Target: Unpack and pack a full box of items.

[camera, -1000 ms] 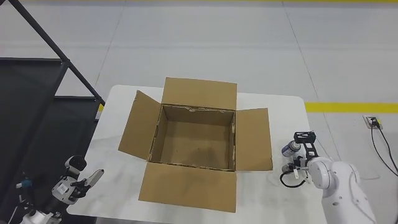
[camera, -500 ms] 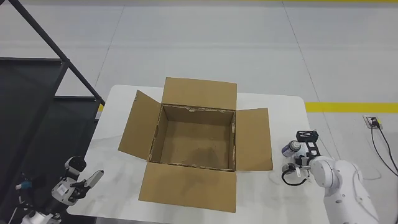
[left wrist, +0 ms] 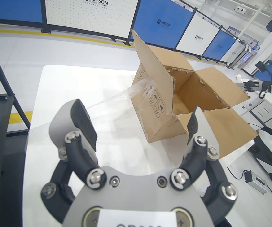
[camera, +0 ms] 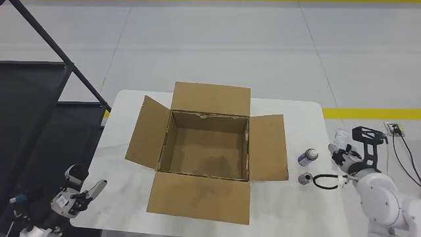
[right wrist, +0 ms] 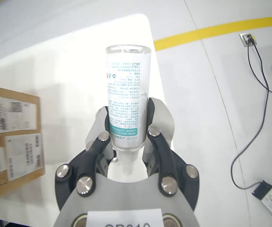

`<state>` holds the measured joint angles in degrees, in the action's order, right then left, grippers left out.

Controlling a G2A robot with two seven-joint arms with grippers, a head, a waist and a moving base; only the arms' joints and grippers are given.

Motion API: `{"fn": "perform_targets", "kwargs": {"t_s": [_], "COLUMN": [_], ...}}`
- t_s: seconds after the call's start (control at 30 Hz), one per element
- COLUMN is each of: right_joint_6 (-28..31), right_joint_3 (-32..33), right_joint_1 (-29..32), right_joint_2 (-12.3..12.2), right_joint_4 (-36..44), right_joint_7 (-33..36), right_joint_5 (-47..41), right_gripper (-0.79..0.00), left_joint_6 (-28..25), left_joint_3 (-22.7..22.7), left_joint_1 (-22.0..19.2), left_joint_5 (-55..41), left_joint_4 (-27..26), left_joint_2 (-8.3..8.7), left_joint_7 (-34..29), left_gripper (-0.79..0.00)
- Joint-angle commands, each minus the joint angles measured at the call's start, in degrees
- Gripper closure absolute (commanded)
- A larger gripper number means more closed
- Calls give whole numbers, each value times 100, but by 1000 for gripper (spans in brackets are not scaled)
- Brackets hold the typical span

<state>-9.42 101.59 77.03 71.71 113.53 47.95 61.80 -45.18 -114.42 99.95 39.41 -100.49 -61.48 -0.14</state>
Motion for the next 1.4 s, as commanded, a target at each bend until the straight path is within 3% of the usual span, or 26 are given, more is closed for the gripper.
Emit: {"fn": "perform_targets", "kwargs": {"t_s": [0.0,0.2,0.37,0.57,0.87,1.13,1.37], "right_joint_6": [42,438,436,-116,-440,-243,103], "right_joint_3": [-185,-989,-2248,-4071,-6154,-6977,-7308], "right_joint_1": [166,16,-882,-2529,-4601,-5565,-5848], "right_joint_2": [16,30,89,370,1166,1985,2516], "right_joint_4": [614,1378,916,-727,-3722,-6188,-7481], "right_joint_7": [-134,-136,187,461,505,259,29], "right_joint_5": [-91,-239,68,420,-92,-1085,-1476], "right_gripper": [0,0,0,0,0,0,0], "left_joint_6": [-12,84,207,200,200,200,200], "left_joint_3": [-153,-551,-640,-641,-641,-641,-641], "left_joint_1": [49,116,144,150,150,150,150], "left_joint_5": [-26,-228,-515,-533,-533,-533,-533], "left_joint_4": [-125,-554,-799,-812,-812,-812,-812], "left_joint_2": [-1,2,-2,-2,-2,-2,-2], "left_joint_7": [115,205,83,67,67,67,67], "left_gripper": [-785,-785,-785,-785,-785,-785,-785]}}
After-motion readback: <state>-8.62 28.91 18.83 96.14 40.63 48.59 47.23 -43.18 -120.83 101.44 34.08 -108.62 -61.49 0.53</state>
